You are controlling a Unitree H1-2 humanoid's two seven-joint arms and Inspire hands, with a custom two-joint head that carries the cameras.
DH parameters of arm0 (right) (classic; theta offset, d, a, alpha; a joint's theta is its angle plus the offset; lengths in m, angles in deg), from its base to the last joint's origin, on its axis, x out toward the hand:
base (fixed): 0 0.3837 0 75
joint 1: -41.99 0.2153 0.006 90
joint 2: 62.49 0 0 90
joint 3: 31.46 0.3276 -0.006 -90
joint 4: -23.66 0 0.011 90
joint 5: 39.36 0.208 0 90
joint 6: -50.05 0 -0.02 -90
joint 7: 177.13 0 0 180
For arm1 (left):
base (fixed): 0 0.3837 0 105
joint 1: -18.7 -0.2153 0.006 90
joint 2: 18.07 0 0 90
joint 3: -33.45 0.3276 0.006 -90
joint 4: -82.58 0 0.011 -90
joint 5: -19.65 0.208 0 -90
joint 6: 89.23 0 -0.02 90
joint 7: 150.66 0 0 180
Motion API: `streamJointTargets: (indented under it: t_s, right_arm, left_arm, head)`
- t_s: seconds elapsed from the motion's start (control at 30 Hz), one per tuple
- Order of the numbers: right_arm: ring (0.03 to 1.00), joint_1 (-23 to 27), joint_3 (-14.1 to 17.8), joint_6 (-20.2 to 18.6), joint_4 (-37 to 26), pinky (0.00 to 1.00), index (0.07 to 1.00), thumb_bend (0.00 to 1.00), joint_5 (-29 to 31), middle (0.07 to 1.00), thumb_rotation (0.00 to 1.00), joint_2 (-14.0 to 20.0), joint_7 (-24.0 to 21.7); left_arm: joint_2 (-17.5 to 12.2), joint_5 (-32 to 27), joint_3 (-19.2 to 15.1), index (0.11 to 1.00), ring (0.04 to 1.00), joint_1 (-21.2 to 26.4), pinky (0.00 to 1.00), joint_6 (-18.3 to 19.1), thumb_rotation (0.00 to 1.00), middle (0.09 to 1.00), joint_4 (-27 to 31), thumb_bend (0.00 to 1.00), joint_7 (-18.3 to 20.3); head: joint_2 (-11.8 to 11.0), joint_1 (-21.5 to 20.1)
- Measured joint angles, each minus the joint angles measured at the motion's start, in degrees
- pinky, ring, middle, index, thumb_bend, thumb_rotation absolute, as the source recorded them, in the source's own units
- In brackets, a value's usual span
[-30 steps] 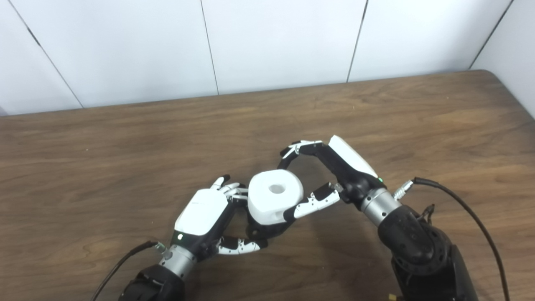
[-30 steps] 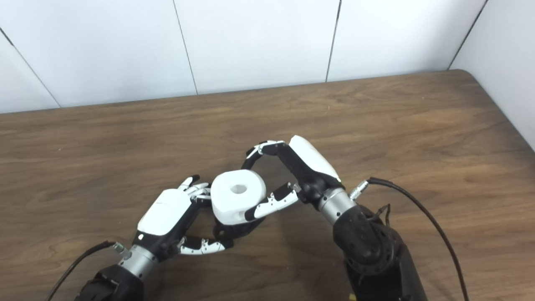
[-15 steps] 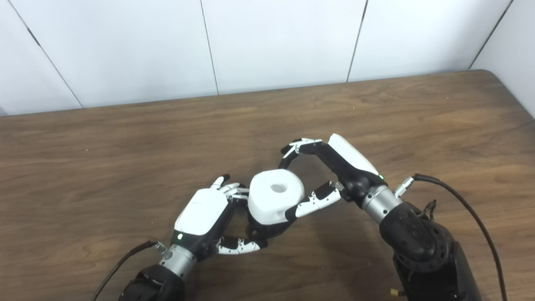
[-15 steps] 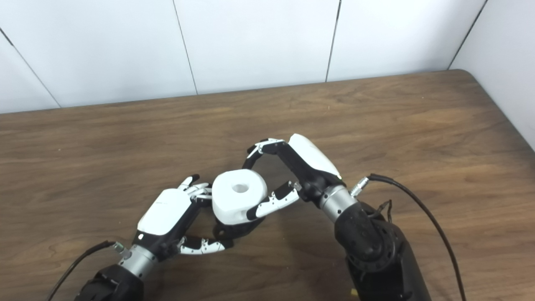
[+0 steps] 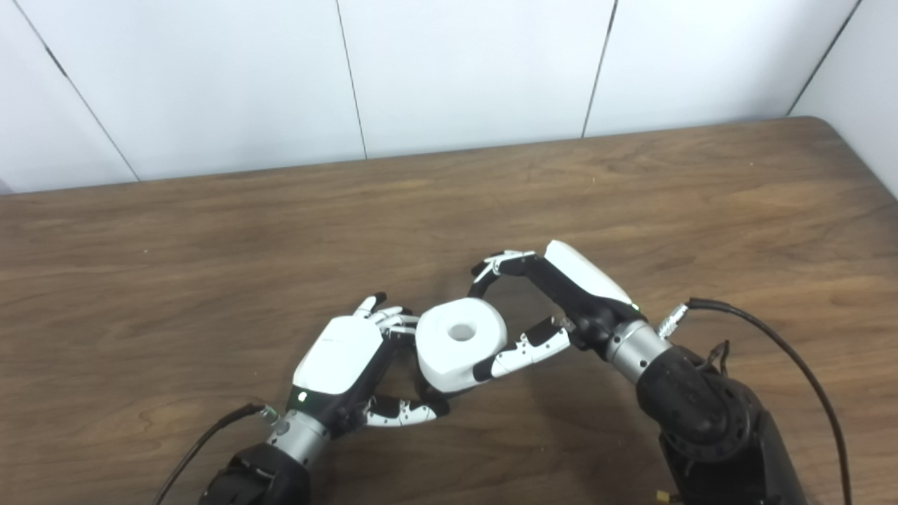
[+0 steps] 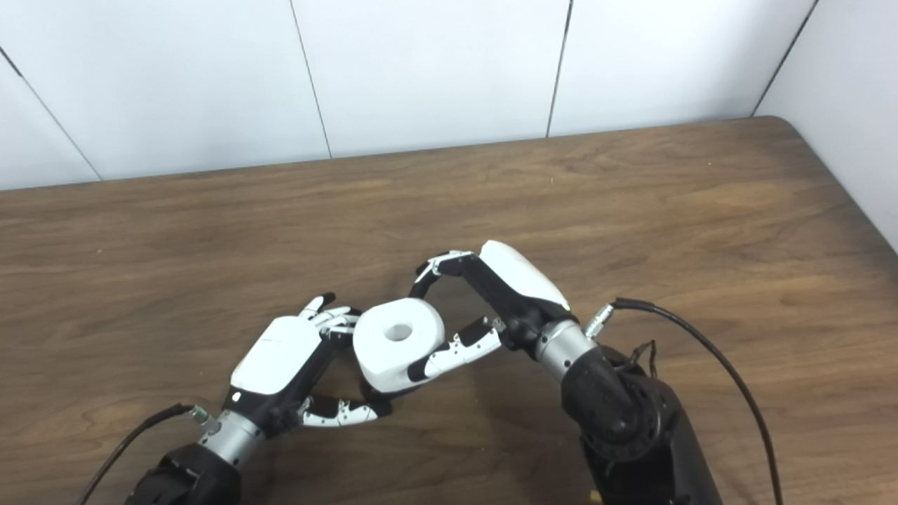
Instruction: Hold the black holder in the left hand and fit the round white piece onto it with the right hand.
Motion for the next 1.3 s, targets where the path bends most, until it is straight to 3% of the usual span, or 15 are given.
streamJointTargets:
  t_s: [0.4,0.7,1.0,1.3]
  right_arm:
    - [0.908,0.06,-0.06,0.00,-0.01,0.90,0.660,1.00,-2.37,0.835,0.32,-0.22,-1.57]
    - [0.936,0.08,0.19,0.00,-0.16,0.94,0.742,1.00,-2.73,0.898,0.34,-0.14,-2.78]
    - [0.972,0.31,2.67,0.00,-1.24,0.99,0.802,1.00,-2.34,0.946,0.39,0.50,-6.66]
    - [0.985,0.74,5.80,0.00,-2.26,0.97,0.822,1.00,-1.84,0.959,0.43,1.85,-11.14]
  left_arm:
    - [-0.01,-0.01,0.00,0.485,0.863,0.00,0.99,-0.06,0.05,0.767,0.00,0.52,-0.01]
    - [0.00,-0.01,0.01,0.485,0.865,0.01,1.00,-0.04,0.05,0.767,0.00,0.52,0.00]
    - [0.00,-0.03,0.00,0.485,0.865,0.02,1.00,0.04,0.05,0.763,0.00,0.52,0.00]
    - [0.09,-0.03,-0.01,0.493,0.866,0.07,1.00,0.66,0.07,0.773,0.09,0.52,0.34]
  head:
    - [-0.09,-0.09]
    - [0.00,-0.09]
    - [0.09,0.00]
    - [0.18,0.35]
